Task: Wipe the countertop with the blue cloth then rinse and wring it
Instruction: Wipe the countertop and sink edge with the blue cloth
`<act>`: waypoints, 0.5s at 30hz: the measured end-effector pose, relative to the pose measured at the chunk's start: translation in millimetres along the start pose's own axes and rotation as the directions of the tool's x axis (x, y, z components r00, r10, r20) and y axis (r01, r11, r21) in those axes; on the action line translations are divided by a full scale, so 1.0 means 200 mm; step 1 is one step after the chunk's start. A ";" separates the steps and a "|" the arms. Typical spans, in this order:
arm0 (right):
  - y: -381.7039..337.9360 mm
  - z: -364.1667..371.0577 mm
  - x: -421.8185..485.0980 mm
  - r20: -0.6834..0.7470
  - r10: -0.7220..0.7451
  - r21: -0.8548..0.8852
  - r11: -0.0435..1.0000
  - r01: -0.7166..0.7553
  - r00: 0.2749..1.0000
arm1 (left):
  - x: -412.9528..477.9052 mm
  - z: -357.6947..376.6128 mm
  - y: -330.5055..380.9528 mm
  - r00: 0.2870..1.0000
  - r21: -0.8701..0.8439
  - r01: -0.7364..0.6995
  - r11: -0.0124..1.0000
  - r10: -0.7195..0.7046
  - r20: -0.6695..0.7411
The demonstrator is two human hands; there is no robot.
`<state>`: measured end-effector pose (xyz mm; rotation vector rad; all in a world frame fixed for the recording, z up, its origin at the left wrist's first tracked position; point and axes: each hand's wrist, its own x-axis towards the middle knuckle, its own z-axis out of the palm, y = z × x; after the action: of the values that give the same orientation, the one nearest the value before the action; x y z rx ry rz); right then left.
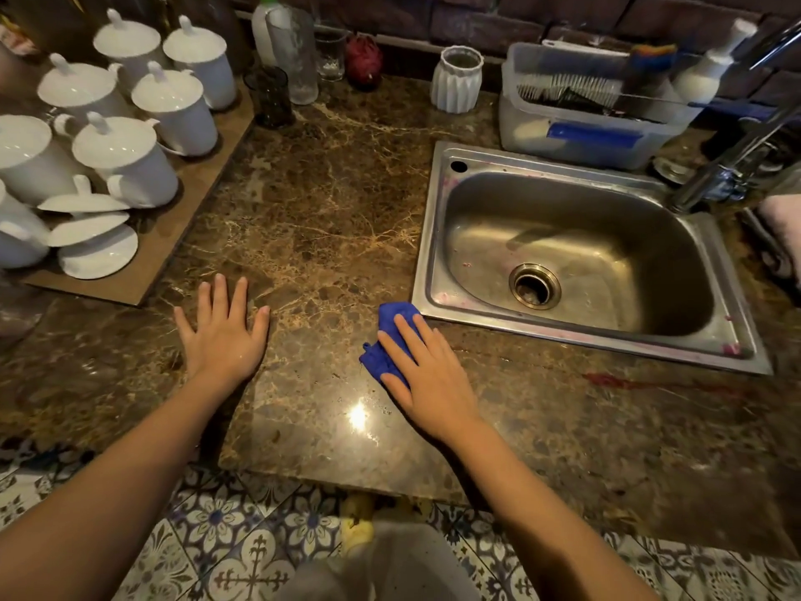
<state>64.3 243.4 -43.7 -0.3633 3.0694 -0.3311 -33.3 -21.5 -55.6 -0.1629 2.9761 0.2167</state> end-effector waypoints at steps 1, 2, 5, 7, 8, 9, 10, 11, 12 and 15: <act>0.00 0.02 -0.01 -0.020 0.008 0.000 1.000 -0.008 1.000 | 0.00 0.00 0.00 1.000 0.002 0.001 1.000 -0.001 0.002; -0.01 0.03 -0.03 -0.035 0.041 0.002 0.999 -0.041 0.999 | 0.00 0.00 0.00 1.000 0.003 0.000 1.000 0.000 0.006; -0.03 0.05 -0.09 -0.098 0.174 0.030 0.985 -0.172 0.980 | 0.00 -0.01 0.01 1.000 0.003 0.000 1.000 0.000 0.008; -0.02 0.04 -0.11 -0.115 0.258 0.032 0.966 -0.256 0.959 | 0.00 -0.01 0.01 1.000 0.006 0.004 1.000 -0.004 0.022; -0.01 0.04 -0.12 -0.118 0.286 0.033 0.958 -0.284 0.951 | 0.00 -0.01 0.01 0.999 0.007 0.009 1.000 -0.010 0.037; 0.00 0.04 -0.13 -0.125 0.305 0.036 0.952 -0.303 0.944 | 0.01 -0.01 0.00 0.998 0.009 0.017 1.000 -0.017 0.053; 0.01 0.03 -0.14 -0.126 0.322 0.044 0.947 -0.319 0.938 | 0.01 -0.02 0.01 0.998 0.008 0.025 1.000 -0.026 0.064; 0.02 0.03 -0.14 -0.136 0.336 0.049 0.942 -0.332 0.932 | 0.01 -0.03 0.02 0.997 0.002 0.031 1.000 -0.031 0.069; 0.04 0.02 -0.15 -0.141 0.354 0.058 0.935 -0.349 0.925 | 0.00 -0.04 0.04 0.998 -0.003 0.025 1.000 -0.025 0.065; 0.12 0.01 -0.19 -0.154 0.397 0.062 0.918 -0.392 0.905 | -0.10 -0.02 0.20 0.994 -0.006 -0.109 0.994 0.109 0.018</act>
<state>95.0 274.5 -50.9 0.3055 3.1849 -0.4020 -19.1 18.8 -43.7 0.0015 2.9690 0.2372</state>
